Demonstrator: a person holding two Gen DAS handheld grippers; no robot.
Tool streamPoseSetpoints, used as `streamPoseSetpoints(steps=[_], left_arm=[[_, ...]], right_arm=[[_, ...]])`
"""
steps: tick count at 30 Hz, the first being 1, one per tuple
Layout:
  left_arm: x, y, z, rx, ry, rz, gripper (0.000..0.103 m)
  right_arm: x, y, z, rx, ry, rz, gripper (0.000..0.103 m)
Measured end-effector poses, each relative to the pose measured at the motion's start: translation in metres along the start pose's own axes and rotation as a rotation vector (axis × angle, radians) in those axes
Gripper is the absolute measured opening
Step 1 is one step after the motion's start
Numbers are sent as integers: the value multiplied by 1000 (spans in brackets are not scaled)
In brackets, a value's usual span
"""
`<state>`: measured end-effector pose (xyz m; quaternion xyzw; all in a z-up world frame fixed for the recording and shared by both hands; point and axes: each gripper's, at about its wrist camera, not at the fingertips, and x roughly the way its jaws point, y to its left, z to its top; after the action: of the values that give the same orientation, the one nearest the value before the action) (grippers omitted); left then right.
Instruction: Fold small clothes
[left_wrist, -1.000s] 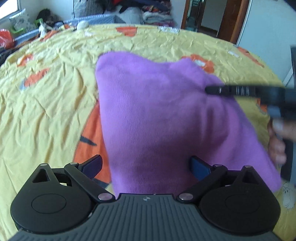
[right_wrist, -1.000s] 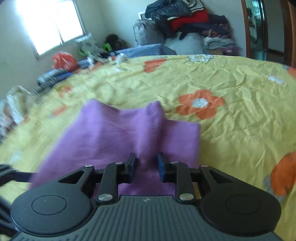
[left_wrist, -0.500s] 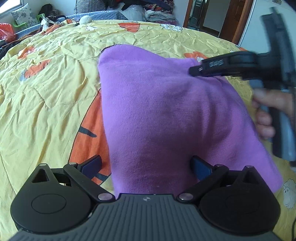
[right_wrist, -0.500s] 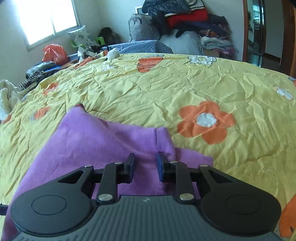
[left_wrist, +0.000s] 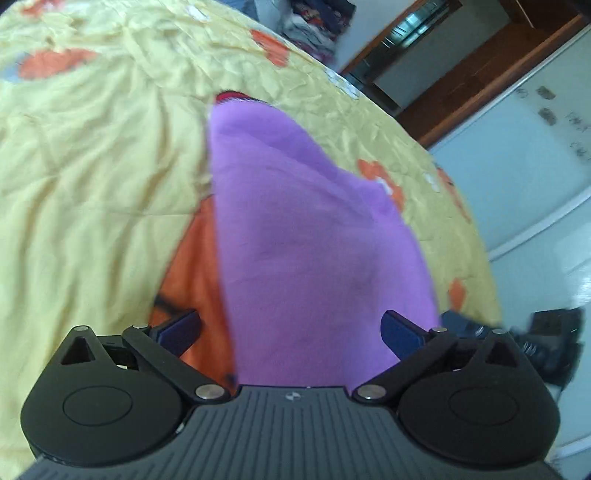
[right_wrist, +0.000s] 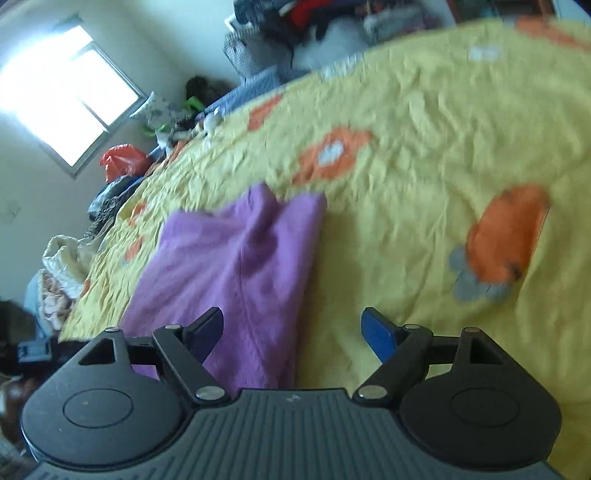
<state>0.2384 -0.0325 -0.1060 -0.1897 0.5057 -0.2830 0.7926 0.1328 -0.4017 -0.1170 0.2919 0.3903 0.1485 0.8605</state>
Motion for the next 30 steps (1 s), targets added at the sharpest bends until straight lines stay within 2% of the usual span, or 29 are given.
streamPoseSetpoints(steps=[2,3,4,5,6,7,8,9,11,14,19,23,24,25,26,27,29,30], left_arm=[[11,2,8,-36,18,-80,101],[16,1,10,-38,28,-96,100],[18,-2,11,-16,22,-84,85],[18,-6,12,4,13,-34,67],[19,-9,13,30,29,23,39],[18,-10,15,41,39,27,33],[15,-11,16,52,40,30,32],[11,-16,17,88,36,51,29],[2,-33,19,207,-1,111,28],[-16,-53,30,326,-69,166,27],[-45,-69,76,353,-157,148,27],[-49,-70,99,306,-142,110,28],[-46,-67,100,310,-151,108,31],[-38,-59,104,269,-134,104,34],[-27,-47,107,218,-101,95,35],[-15,-33,108,185,-90,118,44],[4,-7,99,132,-41,236,49],[6,4,89,109,-8,242,51]], right_arm=[[12,5,-2,-2,27,70,83],[18,8,-3,8,41,97,83],[25,13,-5,7,63,126,83],[29,22,-7,-30,69,117,81],[32,31,-8,-72,67,75,64],[36,38,-8,-82,69,24,48],[38,41,-7,-70,73,23,30],[37,48,-7,-79,51,18,27],[34,72,-8,-139,26,-10,25],[25,99,-3,-168,-29,7,24],[14,127,32,-204,-118,15,24],[7,133,61,-183,-145,14,23],[5,134,62,-193,-163,9,23],[7,130,64,-175,-174,5,23],[14,123,65,-139,-169,-15,29],[27,115,65,-128,-143,-57,50],[56,95,60,-128,-56,-178,95],[60,88,52,-139,-45,-239,93]])
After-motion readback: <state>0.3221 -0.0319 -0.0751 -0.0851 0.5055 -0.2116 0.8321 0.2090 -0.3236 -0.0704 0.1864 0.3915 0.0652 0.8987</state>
